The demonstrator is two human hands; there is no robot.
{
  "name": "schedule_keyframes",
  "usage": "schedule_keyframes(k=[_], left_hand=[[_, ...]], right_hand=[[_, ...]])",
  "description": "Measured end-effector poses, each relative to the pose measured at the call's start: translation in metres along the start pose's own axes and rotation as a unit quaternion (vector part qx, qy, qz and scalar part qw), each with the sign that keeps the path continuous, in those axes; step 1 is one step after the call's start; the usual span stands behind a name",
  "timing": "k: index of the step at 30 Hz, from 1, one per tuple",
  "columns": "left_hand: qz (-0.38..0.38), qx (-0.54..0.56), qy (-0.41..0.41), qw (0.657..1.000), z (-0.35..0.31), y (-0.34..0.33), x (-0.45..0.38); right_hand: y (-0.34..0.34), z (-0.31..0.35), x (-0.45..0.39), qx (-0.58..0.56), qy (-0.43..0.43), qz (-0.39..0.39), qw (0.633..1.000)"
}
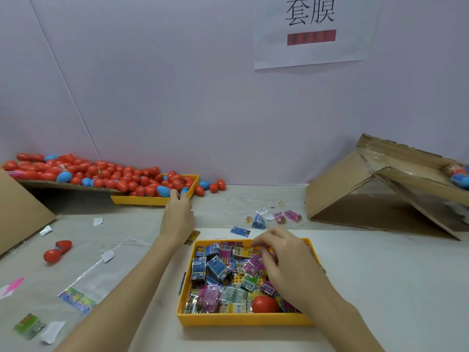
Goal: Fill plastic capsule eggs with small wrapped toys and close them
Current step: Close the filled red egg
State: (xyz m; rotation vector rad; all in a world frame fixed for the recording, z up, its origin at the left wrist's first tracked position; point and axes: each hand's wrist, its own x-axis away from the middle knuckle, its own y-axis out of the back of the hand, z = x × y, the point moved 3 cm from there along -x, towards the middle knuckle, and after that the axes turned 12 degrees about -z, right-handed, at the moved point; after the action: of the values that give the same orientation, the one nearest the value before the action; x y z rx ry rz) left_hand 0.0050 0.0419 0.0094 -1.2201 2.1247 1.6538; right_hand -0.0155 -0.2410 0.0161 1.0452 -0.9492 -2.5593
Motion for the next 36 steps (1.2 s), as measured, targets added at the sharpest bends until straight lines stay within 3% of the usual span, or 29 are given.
schedule_keyframes(k=[5, 10, 14, 17, 22, 25, 27, 33, 36], left_hand=[[-0.046, 0.253, 0.014, 0.966, -0.038, 0.035, 0.029], [0.054, 0.416, 0.059, 0.906, -0.061, 0.053, 0.073], [0.026, 0.355, -0.024, 0.934, -0.072, 0.066, 0.082], [0.059, 0.341, -0.051, 0.937, -0.072, 0.067, 0.082], [0.132, 0.376, -0.009, 0.917, -0.071, 0.07, 0.083], [0.226, 0.435, 0.017, 0.871, -0.073, 0.07, 0.088], [0.249, 0.428, -0.012, 0.869, -0.075, 0.072, 0.09], [0.202, 0.393, -0.11, 0.89, -0.084, 0.082, 0.094], [0.201, 0.388, -0.12, 0.891, -0.083, 0.081, 0.093]], right_hand=[[0.004, -0.003, -0.001, 0.002, -0.006, -0.009, 1.0], [0.011, -0.004, -0.003, 0.008, -0.007, -0.023, 1.0], [0.014, -0.007, -0.006, 0.025, -0.012, -0.024, 0.999], [0.011, -0.004, -0.005, 0.03, -0.006, -0.016, 0.999], [0.001, 0.002, -0.001, 0.081, -0.004, 0.057, 0.995], [-0.004, 0.005, 0.0, 0.129, -0.006, 0.087, 0.988], [-0.005, 0.006, 0.0, 0.136, -0.001, 0.083, 0.987], [-0.005, 0.002, 0.001, 0.105, 0.0, 0.05, 0.993], [0.0, 0.001, -0.001, 0.051, -0.019, 0.007, 0.998]])
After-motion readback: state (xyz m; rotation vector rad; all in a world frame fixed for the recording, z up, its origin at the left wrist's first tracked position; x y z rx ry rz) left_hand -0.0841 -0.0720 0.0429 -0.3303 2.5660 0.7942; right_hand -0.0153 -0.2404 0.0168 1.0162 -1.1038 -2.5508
